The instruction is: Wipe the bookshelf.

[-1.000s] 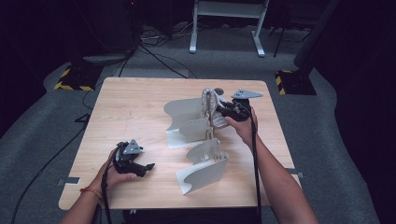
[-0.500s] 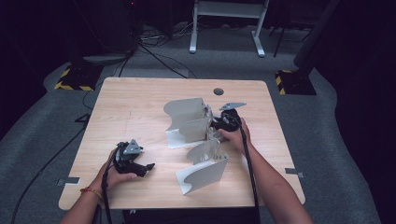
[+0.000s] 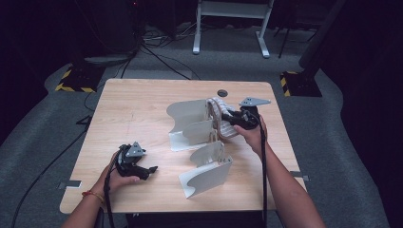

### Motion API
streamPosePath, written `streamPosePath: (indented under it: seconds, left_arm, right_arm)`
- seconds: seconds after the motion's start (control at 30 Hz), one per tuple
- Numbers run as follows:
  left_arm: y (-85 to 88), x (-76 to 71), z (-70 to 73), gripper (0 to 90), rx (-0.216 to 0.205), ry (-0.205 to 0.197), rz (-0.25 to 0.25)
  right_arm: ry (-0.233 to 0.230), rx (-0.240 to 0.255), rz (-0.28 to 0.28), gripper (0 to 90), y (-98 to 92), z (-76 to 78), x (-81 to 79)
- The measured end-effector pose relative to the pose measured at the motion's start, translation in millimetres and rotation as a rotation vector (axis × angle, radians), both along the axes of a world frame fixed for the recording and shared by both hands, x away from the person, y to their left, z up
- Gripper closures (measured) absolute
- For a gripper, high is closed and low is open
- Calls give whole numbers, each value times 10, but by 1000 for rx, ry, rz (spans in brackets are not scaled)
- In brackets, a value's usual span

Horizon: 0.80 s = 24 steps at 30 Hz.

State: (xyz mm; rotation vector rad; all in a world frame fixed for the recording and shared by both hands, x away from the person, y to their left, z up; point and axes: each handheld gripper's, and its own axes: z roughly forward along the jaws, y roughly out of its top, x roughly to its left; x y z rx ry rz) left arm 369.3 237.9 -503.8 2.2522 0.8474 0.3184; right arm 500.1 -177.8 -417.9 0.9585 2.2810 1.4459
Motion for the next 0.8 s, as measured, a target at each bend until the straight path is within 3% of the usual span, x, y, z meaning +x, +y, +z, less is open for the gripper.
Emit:
streamPosePath:
  seconds: [0.2, 0.37, 0.47, 0.57, 0.67, 0.7, 0.73, 0.8]
  left_arm:
    - [-4, 7, -3, 144, -2, 0, -3]
    - [-5, 4, -3, 144, -2, 0, 0]
    - [-5, 5, -3, 144, -2, 0, 0]
    - [-6, 5, -3, 144, -2, 0, 0]
    - [-6, 5, -2, 143, -1, 0, 1]
    - [-6, 5, -2, 144, -1, 0, 1]
    - [-7, 4, -2, 144, -1, 0, 2]
    - [-7, 5, -2, 144, -1, -1, 2]
  right_arm:
    - [65, -77, 44, 725, 135, -275, 27]
    - [130, -146, 92, 724, 161, -542, -89]
    - [143, -166, 119, 725, 86, -577, -191]
    - [147, -158, 129, 726, -19, -486, -254]
    - [90, -103, 114, 727, -147, -307, -347]
    - [90, -103, 114, 727, -147, -307, -347]
    - [52, -34, 103, 727, -247, -143, -406]
    - [7, 15, 97, 727, -325, 12, -477]
